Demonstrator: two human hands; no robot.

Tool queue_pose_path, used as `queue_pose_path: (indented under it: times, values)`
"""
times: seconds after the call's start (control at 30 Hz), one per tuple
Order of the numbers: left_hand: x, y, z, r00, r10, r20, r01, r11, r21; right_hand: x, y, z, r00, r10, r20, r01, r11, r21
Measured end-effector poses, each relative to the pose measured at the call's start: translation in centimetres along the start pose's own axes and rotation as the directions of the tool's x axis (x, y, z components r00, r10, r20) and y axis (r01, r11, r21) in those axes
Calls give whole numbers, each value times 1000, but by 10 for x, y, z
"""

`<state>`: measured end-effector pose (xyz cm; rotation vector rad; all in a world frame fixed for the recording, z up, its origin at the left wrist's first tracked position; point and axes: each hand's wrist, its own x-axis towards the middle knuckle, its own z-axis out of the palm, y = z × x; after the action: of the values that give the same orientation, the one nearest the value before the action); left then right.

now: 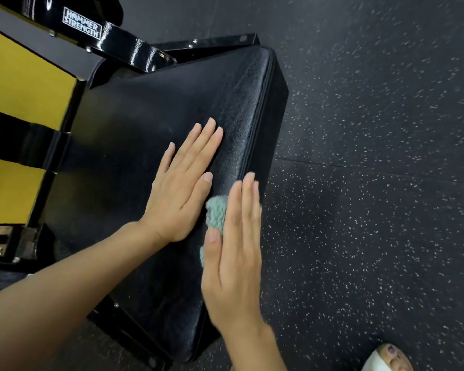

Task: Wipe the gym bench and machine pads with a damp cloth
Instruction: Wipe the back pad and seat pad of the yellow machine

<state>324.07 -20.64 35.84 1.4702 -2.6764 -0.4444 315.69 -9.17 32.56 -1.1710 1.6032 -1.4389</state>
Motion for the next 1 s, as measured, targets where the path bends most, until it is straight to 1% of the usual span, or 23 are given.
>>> queue_pose_path:
  times: [0.1, 0.17, 0.4, 0.57, 0.63, 0.73, 0.93, 1.0]
  values:
    - [8, -1, -1, 1000, 3, -2, -3, 1000, 6, -9, 1, 4, 999, 27, 40, -25, 999, -31]
    - [14, -2, -2, 1000, 7, 2, -7, 1000, 5, 1, 0, 4, 999, 27, 26, -26, 999, -30]
    - [29, -7, -3, 1000, 23, 12, -23, 1000, 1, 54, 7, -1, 999, 16, 28, -16, 1000, -7]
    - [31, -8, -3, 1000, 27, 2, -27, 1000, 7, 109, 16, -5, 999, 30, 25, -29, 999, -19]
    - [31, -8, -3, 1000, 22, 4, -22, 1000, 6, 117, 17, -6, 999, 21, 24, -20, 999, -25]
    - [32, -10, -3, 1000, 19, 15, -19, 1000, 12, 106, 15, -7, 998, 25, 49, -24, 999, -27]
    - [35, -9, -6, 1000, 11, 23, -12, 1000, 14, 48, 6, -9, 992, 32, 120, -26, 999, -48]
    - [36, -10, -6, 1000, 7, 26, -8, 1000, 21, 43, 6, -7, 992, 30, 120, -23, 998, -62]
